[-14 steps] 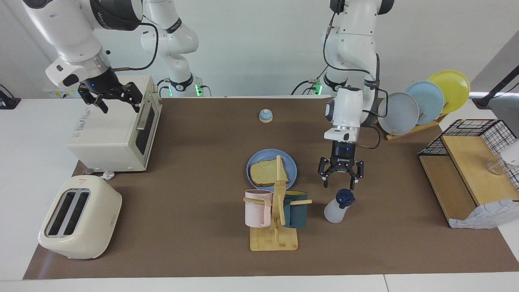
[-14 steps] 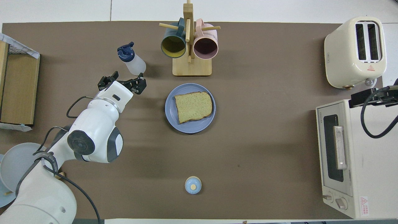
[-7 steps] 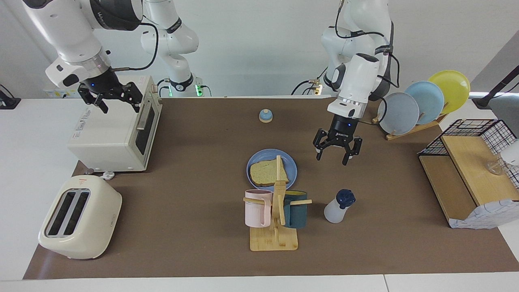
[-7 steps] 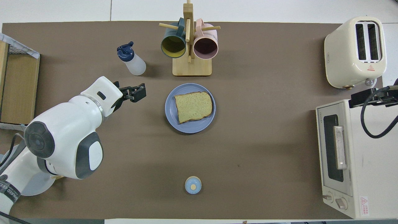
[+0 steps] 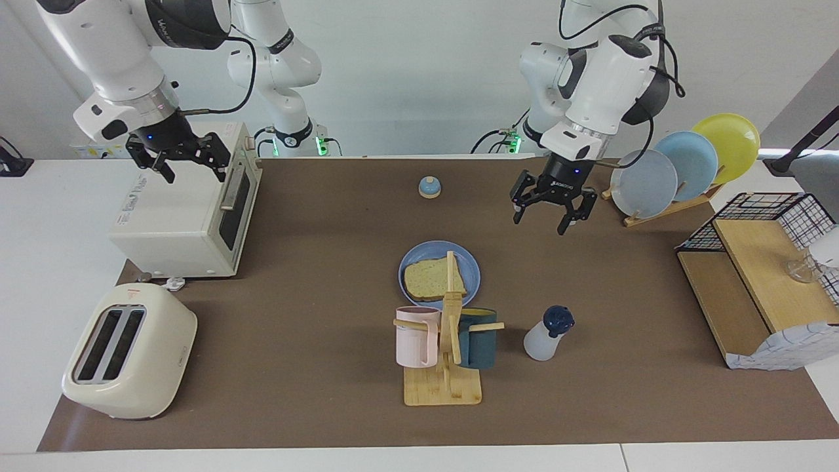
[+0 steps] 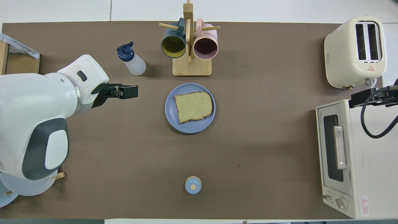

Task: Put bread on plate and add seasoning

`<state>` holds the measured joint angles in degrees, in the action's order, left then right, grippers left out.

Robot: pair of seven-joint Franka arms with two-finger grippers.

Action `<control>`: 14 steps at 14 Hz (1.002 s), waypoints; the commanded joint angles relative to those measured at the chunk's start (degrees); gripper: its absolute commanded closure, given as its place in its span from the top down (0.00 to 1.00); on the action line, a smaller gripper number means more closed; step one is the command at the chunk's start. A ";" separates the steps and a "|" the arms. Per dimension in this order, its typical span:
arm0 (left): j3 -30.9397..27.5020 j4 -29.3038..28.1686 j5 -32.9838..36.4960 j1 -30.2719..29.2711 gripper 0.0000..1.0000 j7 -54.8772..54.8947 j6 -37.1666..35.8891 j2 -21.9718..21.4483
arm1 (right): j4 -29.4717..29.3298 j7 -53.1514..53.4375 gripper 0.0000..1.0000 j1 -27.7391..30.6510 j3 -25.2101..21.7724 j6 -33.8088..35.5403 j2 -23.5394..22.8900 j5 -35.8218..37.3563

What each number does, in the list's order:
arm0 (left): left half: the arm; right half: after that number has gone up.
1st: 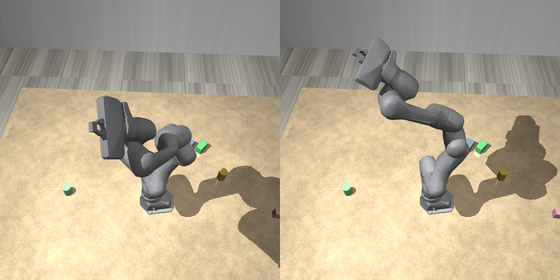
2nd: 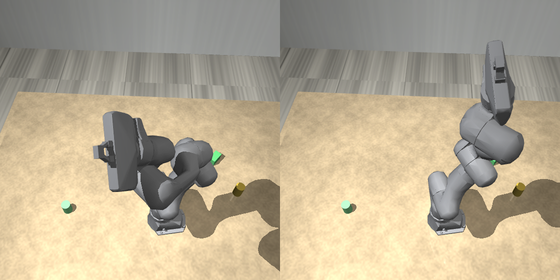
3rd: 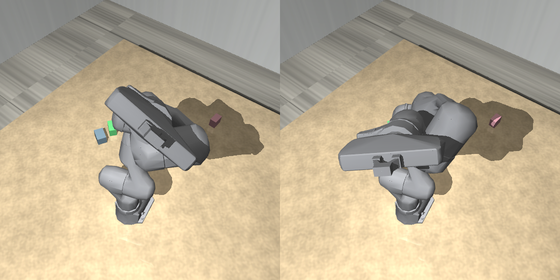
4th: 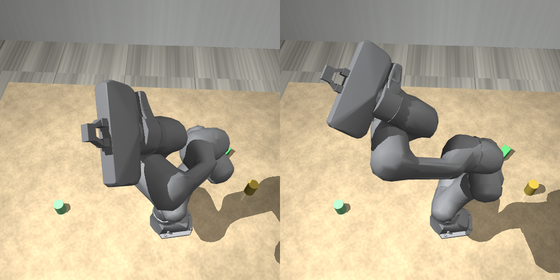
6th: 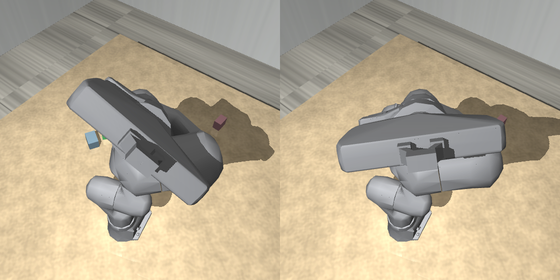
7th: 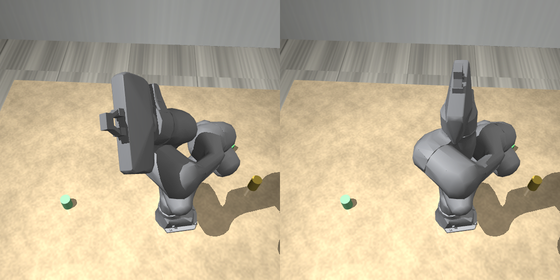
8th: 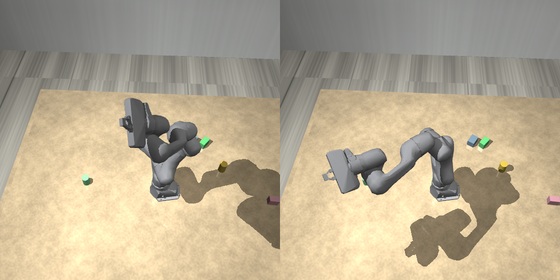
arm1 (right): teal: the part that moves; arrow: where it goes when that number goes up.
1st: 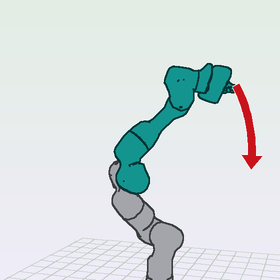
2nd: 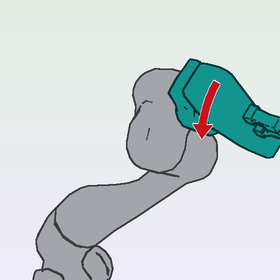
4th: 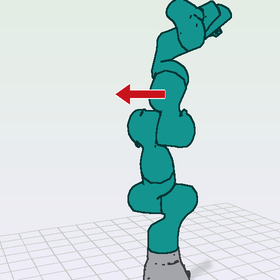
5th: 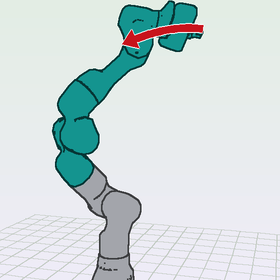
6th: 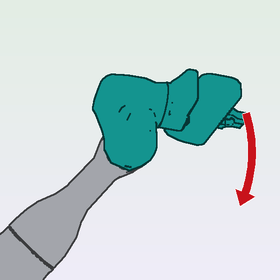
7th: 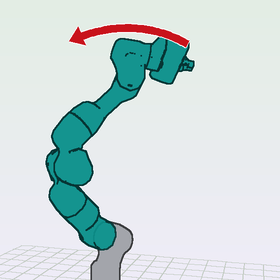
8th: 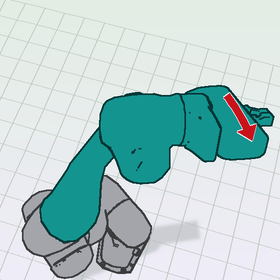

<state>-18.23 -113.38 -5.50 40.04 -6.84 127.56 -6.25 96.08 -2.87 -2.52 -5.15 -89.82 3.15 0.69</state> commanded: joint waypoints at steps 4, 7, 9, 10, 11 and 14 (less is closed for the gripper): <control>-0.31 14.75 3.74 -3.90 1.00 -2.21 -26.09 1.32 | 0.33 -1.52 1.00 0.85 0.40 0.08 0.45 0.01; -0.23 15.46 4.87 -8.29 1.00 -2.04 -32.70 1.15 | 0.33 -1.52 1.00 0.85 0.40 0.08 0.45 0.01; -0.31 16.17 6.80 -9.27 1.00 -2.12 -35.69 1.15 | 0.33 -1.52 1.00 0.85 0.40 0.08 0.45 0.01; -0.31 16.96 7.34 -9.88 1.00 -2.04 -36.15 1.24 | 0.33 -1.52 1.00 0.85 0.40 0.08 0.45 0.01; -0.31 17.92 7.43 -10.41 1.00 -2.04 -36.59 1.41 | 0.33 -1.52 1.00 0.85 0.40 0.17 0.45 0.01; -0.23 19.59 8.57 -11.56 1.00 -1.95 -37.90 1.68 | 0.42 -1.52 1.00 0.85 0.40 0.08 0.45 0.01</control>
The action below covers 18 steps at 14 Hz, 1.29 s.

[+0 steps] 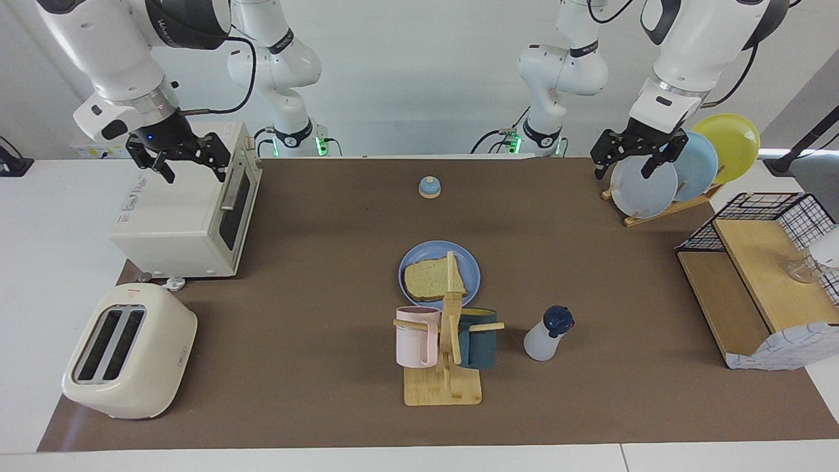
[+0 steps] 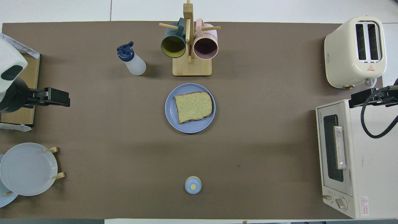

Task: Put bread on plate and add seasoning

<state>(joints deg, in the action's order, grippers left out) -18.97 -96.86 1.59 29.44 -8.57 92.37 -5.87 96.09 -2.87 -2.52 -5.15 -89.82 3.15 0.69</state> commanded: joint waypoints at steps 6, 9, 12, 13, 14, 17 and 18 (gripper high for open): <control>2.17 4.58 -1.41 -3.22 1.00 0.13 -7.64 1.93 | 0.33 -1.52 1.00 0.85 0.40 0.08 0.45 0.01; 17.95 3.34 -1.41 -18.40 1.00 0.22 -5.89 1.65 | 0.33 -1.52 1.00 0.94 0.40 0.08 0.45 0.01; 26.93 5.44 -1.32 -27.65 1.00 0.22 -5.53 2.79 | 0.33 -1.52 1.00 0.85 0.40 0.08 0.45 -0.08; 29.40 7.02 -1.32 -29.94 1.00 0.22 -6.58 3.84 | 0.33 -1.52 1.00 0.94 0.40 0.08 0.45 0.01; 29.60 8.08 -1.24 -29.79 1.00 0.22 -8.07 3.94 | 0.33 -1.52 1.00 0.85 0.40 0.08 0.45 0.01; 28.55 3.19 -1.41 -27.77 1.00 0.31 -6.69 2.10 | 0.33 -1.52 1.00 0.85 0.31 0.08 0.45 0.01; 26.46 1.69 -1.41 -26.46 1.00 0.31 -5.11 1.40 | 0.33 -1.52 1.00 0.85 0.40 0.08 0.45 0.01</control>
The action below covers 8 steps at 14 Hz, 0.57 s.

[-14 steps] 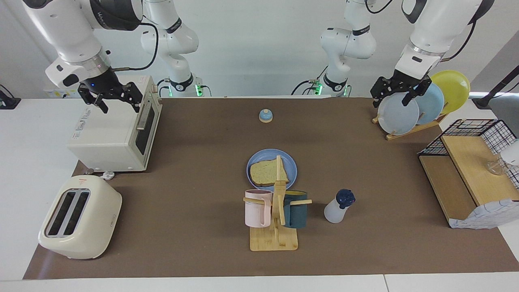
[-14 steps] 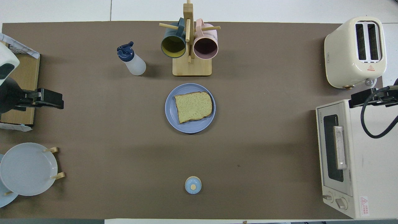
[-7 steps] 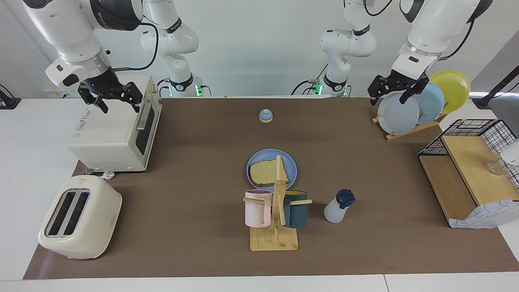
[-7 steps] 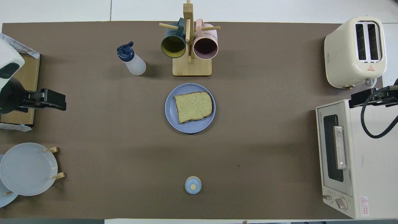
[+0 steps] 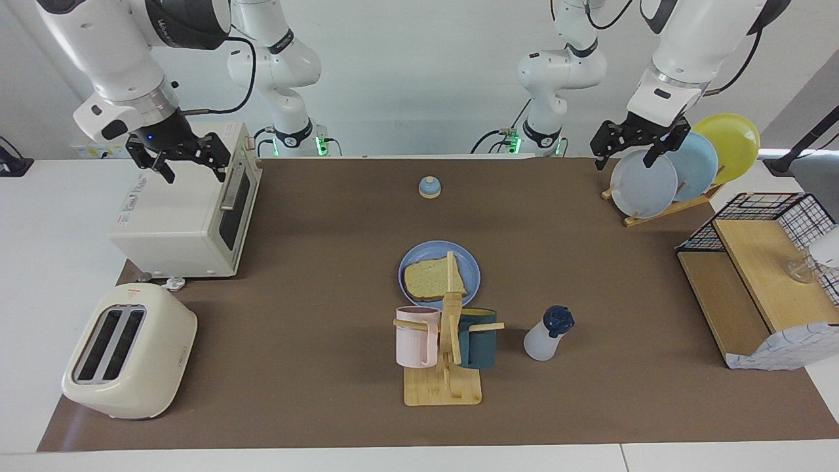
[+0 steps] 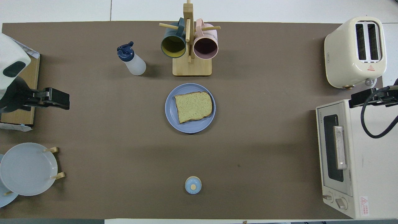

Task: Put bread on plate and add seasoning

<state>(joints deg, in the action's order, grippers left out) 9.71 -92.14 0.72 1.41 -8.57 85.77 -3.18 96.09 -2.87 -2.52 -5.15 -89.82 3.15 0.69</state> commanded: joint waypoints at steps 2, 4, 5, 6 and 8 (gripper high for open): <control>-3.99 -2.35 -0.63 3.68 1.00 0.22 1.33 -0.95 | 0.33 -1.52 1.00 0.85 0.40 0.08 0.45 0.01; -3.99 0.54 -0.72 4.12 1.00 0.13 -0.95 -0.07 | 0.33 -1.52 1.00 0.85 0.40 0.08 0.45 -0.08; -3.99 1.16 -0.72 4.39 1.00 0.13 -1.83 0.36 | 0.33 -1.52 1.00 0.94 0.40 0.08 0.45 0.01; -4.08 1.17 -0.89 4.39 1.00 0.22 -2.36 0.28 | 0.33 -1.52 1.00 0.85 0.40 0.08 0.45 0.01; -3.99 0.64 -2.82 4.13 1.00 0.31 -0.71 0.02 | 0.33 -1.52 1.00 0.85 0.40 0.08 0.45 0.01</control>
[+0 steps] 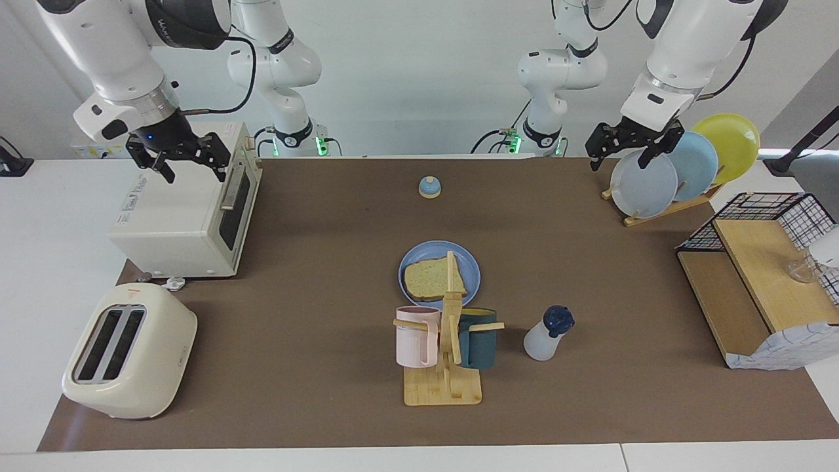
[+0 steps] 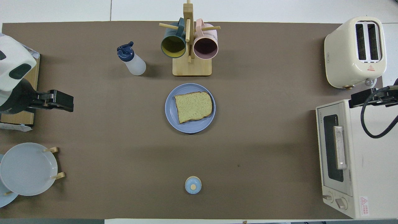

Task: Put bread on plate and add seasoning

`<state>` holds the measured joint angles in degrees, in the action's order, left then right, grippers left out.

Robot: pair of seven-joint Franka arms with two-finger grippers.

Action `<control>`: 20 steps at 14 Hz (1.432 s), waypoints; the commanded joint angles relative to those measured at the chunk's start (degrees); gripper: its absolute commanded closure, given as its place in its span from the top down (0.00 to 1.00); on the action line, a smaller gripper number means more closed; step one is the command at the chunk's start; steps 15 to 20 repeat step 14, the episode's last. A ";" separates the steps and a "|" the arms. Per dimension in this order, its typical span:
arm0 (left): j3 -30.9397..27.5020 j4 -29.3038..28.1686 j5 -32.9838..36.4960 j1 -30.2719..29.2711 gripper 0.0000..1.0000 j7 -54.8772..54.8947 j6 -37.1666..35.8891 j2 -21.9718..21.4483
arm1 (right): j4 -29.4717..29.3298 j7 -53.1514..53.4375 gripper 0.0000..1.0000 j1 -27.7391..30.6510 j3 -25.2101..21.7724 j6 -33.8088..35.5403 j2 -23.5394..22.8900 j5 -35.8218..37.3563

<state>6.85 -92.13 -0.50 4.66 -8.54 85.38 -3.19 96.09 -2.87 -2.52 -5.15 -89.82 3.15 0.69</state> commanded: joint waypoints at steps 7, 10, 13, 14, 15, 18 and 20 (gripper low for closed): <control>-0.96 0.54 -1.53 0.52 1.00 0.28 -0.57 -0.15 | 0.33 -1.52 1.00 0.85 0.31 0.08 0.45 0.01; -1.05 0.46 -1.53 0.52 1.00 0.28 -0.92 -0.33 | 0.42 -1.52 1.00 0.85 0.40 0.08 0.45 0.01; -0.96 0.37 -1.53 0.35 1.00 0.28 -0.92 -0.42 | 0.33 -1.52 1.00 0.85 0.40 0.17 0.45 0.01; -1.04 0.37 -1.53 0.26 1.00 0.28 -0.92 -0.42 | 0.33 -1.52 1.00 0.85 0.40 0.08 0.45 0.01; -1.04 0.37 -1.53 0.26 1.00 0.28 -0.92 -0.42 | 0.33 -1.52 1.00 0.85 0.40 0.08 0.45 0.01; -1.04 0.37 -1.53 0.26 1.00 0.28 -0.92 -0.42 | 0.33 -1.52 1.00 0.85 0.40 0.08 0.45 0.01; -1.04 0.37 -1.53 0.26 1.00 0.28 -0.92 -0.42 | 0.33 -1.52 1.00 0.85 0.40 0.08 0.45 0.01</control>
